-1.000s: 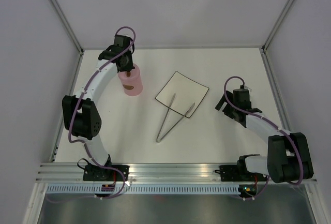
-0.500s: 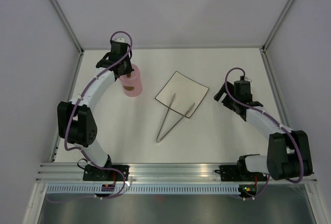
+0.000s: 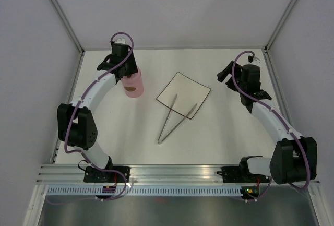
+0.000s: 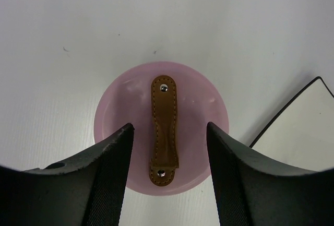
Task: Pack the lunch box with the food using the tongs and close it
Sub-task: Close the box lid on the packing box.
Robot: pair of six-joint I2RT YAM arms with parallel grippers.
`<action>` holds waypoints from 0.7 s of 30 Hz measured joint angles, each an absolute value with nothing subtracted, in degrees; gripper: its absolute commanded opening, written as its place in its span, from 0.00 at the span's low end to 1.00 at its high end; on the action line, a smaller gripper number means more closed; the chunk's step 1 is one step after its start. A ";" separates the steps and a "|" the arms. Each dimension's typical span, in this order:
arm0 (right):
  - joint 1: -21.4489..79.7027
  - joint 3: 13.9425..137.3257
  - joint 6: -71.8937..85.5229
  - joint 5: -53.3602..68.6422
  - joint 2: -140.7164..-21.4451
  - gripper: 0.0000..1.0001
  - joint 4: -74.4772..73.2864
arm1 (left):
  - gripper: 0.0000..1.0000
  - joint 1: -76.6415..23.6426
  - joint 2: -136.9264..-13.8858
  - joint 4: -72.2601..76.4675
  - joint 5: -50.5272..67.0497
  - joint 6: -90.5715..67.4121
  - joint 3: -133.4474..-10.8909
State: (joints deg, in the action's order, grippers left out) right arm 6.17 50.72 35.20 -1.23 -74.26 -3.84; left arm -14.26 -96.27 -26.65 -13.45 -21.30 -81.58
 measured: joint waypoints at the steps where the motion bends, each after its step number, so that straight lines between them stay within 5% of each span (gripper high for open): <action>1: 6.17 50.72 35.09 -1.23 -73.76 0.98 -3.86 | 0.64 -14.28 -96.33 -26.65 -13.69 -21.12 -81.58; 21: 6.17 49.19 30.35 -6.42 -62.19 0.98 -7.09 | 0.63 -19.42 -101.43 -25.52 -25.52 -17.47 -84.82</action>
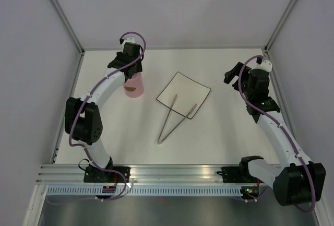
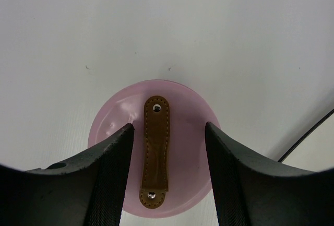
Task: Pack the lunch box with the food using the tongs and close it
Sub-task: Close the box lid on the packing box.
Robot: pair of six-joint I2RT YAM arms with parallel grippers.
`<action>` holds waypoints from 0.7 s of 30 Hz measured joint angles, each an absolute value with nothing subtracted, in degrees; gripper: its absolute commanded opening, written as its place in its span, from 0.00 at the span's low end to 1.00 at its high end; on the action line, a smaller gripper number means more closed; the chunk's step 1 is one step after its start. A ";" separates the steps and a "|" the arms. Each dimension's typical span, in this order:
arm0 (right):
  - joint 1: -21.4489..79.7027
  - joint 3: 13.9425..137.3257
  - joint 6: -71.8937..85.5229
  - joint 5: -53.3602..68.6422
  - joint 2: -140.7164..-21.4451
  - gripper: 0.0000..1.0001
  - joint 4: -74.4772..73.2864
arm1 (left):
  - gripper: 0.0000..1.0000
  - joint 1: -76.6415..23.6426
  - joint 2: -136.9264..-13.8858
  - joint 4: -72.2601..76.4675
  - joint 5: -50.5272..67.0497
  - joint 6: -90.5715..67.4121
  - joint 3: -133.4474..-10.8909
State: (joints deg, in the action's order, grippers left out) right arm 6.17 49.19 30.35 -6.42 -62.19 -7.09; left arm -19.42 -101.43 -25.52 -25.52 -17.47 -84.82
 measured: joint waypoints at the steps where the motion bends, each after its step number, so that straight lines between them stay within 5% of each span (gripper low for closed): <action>1: 6.17 48.82 30.28 -6.57 -61.95 0.98 -7.16 | 0.63 -19.53 -101.78 -25.87 -25.56 -17.47 -85.12; 21: 6.17 46.37 30.15 -7.31 -61.95 0.98 -7.27 | 0.62 -17.96 -99.07 -21.23 -21.02 -17.80 -80.01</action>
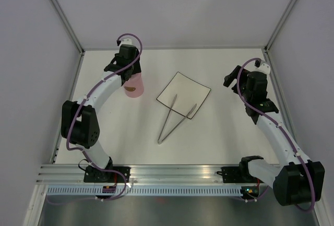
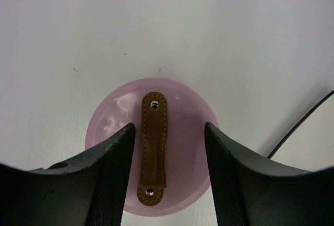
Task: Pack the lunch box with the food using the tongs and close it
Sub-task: Close the box lid on the packing box, then reset both arms
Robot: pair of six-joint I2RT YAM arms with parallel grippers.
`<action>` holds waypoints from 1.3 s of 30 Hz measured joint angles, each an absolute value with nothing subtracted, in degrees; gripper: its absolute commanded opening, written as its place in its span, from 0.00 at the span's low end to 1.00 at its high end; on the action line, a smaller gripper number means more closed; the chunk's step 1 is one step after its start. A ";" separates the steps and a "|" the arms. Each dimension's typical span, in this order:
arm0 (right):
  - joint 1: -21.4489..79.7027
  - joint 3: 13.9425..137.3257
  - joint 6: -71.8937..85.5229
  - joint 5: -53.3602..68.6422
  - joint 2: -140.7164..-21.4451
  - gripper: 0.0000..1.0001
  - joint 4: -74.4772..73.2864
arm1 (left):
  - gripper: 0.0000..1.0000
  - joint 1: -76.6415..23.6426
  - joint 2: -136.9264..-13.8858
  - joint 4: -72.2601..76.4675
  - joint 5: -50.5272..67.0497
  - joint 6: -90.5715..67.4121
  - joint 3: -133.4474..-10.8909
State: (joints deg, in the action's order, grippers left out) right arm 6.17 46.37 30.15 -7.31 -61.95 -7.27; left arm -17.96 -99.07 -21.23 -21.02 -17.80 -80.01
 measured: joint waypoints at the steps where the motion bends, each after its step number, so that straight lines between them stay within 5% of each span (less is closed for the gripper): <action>1: 6.17 46.39 30.15 -7.14 -62.06 0.98 -7.25 | 0.63 -17.96 -98.91 -21.12 -20.99 -17.80 -79.90; 10: 6.17 48.18 30.15 -5.61 -63.88 0.98 -8.01 | 0.66 -17.91 -98.19 -29.52 -19.99 -17.80 -84.47; 15: 6.22 51.79 30.02 -4.49 -63.92 0.98 -8.43 | 0.99 -17.91 -98.32 -42.35 -16.45 -16.62 -93.41; 23: 6.22 63.05 26.76 -2.87 -65.34 0.98 -11.49 | 1.00 -17.91 -89.34 -45.60 -13.43 -14.90 -110.15; 33: 6.24 62.87 22.74 -2.24 -53.84 0.98 -8.47 | 1.00 -17.91 -56.80 -41.65 -13.37 -13.28 -83.68; 39: 6.26 55.29 23.55 0.43 -48.51 0.98 -4.64 | 1.00 -17.91 -47.35 -38.09 -13.34 -13.45 -70.02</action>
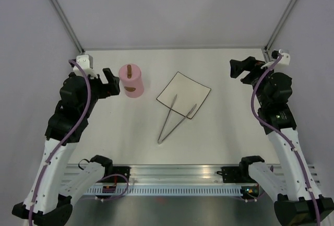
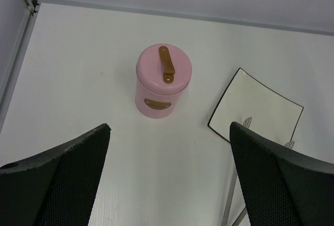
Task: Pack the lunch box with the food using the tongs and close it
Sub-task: Reset both arms
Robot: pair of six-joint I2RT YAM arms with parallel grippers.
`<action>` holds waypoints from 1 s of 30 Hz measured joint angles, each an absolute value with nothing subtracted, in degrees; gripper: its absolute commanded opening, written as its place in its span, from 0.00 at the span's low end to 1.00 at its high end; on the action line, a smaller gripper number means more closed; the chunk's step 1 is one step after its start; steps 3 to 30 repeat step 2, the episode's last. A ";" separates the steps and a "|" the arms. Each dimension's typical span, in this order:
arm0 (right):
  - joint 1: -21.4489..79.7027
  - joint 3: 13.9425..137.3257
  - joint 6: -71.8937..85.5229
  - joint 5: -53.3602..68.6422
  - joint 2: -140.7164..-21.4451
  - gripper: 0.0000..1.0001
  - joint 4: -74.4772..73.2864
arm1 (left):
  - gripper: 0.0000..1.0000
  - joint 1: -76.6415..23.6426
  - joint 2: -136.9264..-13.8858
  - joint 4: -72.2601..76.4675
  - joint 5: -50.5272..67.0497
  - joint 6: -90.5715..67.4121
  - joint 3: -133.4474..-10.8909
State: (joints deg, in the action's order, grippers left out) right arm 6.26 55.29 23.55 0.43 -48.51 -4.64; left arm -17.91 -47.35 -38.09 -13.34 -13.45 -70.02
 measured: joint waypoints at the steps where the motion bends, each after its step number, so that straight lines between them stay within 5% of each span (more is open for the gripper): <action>1: 6.26 55.29 23.53 0.84 -48.99 0.98 -4.69 | 1.00 -17.91 -46.87 -37.39 -13.34 -13.47 -69.52; 30: 6.26 55.44 23.46 1.15 -49.47 0.98 -4.75 | 1.00 -17.91 -46.48 -36.49 -13.32 -13.52 -69.43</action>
